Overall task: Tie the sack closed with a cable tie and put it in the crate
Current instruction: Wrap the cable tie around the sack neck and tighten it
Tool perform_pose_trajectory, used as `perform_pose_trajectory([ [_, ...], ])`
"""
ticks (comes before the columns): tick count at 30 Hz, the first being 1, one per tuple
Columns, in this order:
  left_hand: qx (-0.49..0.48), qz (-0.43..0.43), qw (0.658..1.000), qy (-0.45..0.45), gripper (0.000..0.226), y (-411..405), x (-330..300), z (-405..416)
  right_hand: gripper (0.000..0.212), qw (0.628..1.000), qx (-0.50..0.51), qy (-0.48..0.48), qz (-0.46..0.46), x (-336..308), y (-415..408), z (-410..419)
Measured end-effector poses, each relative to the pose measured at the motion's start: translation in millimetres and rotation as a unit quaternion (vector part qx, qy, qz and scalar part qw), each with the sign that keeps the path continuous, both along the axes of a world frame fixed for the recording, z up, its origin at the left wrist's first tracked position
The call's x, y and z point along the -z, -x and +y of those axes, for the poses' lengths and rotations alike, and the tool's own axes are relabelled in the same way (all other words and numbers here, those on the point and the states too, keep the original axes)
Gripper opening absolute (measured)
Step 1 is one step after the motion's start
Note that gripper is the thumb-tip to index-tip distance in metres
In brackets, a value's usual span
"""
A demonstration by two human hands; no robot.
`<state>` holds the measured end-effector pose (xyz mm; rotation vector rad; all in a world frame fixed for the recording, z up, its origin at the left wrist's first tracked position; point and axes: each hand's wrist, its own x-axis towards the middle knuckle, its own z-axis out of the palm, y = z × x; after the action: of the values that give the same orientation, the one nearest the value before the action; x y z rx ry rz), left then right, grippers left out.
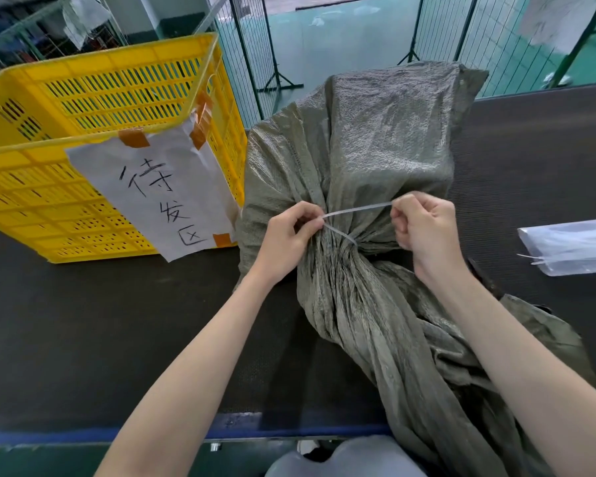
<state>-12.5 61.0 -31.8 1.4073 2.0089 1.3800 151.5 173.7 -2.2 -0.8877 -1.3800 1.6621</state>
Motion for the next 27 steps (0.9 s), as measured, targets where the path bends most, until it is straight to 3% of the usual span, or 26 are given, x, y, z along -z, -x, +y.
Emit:
perform_pose_trajectory([
  [3, -0.007, 0.002, 1.000, -0.009, 0.008, -3.1, 0.1, 1.6, 0.034, 0.999, -0.036, 0.014, 0.033, 6.7, -0.6, -11.5],
  [7, 0.019, 0.057, 0.998, -0.013, 0.006, -11.8, -5.5, 4.3, 0.041, 0.996, -0.087, -0.021, -0.015, 11.5, 15.3, -19.0],
  [11, 0.042, 0.092, 0.995, -0.021, 0.004, -14.2, -10.5, 5.6, 0.048, 0.988, -0.041, -0.114, -0.095, 20.7, 32.4, -11.2],
  [17, 0.030, 0.073, 0.997, -0.005, 0.004, -14.8, -3.9, 5.5, 0.052, 0.979, -0.005, -0.162, -0.121, 25.2, 27.9, -2.9],
  [27, 0.021, 0.064, 0.998, 0.020, 0.005, -8.1, 12.5, 10.5, 0.049, 0.996, 0.059, -0.054, -0.029, 22.4, -1.4, 10.4],
])
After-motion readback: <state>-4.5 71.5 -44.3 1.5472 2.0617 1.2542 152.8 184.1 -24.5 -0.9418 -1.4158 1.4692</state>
